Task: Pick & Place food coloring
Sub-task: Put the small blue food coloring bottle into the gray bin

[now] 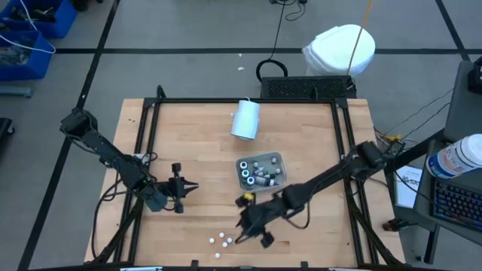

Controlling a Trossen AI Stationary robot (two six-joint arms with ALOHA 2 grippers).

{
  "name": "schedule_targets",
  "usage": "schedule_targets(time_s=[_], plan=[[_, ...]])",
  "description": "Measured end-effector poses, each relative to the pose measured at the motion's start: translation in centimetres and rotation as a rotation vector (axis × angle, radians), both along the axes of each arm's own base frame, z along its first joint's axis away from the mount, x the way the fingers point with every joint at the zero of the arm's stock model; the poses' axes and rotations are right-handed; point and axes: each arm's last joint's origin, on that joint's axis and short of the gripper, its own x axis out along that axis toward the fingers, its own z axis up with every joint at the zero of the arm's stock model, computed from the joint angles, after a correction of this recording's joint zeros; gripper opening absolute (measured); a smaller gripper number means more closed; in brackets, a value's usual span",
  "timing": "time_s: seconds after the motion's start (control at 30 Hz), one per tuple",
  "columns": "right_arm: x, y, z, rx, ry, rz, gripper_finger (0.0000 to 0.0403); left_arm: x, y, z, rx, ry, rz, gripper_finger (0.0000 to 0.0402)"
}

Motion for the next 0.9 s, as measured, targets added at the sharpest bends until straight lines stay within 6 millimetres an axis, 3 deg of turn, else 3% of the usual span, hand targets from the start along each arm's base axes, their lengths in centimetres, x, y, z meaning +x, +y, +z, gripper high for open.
schedule_targets(time_s=[0.13, 0.27, 0.6, 0.9], plan=[[1.7, 1.4, -1.4, -0.028, -0.06, -0.004, 0.0167, -0.1, 0.0, -0.1, -0.005, 0.022, -0.025, 0.0041], [2.6, 1.8, -3.0, -0.012, -0.088, -0.028, 0.0186, -0.1, 0.0, -0.2, -0.005, 0.031, -0.023, 0.0042], [3.3, 2.9, -7.2, 0.036, -0.026, -0.047, 0.017, -0.1, 0.0, -0.2, -0.002, 0.029, -0.025, 0.0042], [3.3, 4.0, -8.8, 0.079, -0.025, -0.055, 0.0168, -0.1, 0.0, -0.2, -0.001, 0.029, -0.025, 0.0042]])
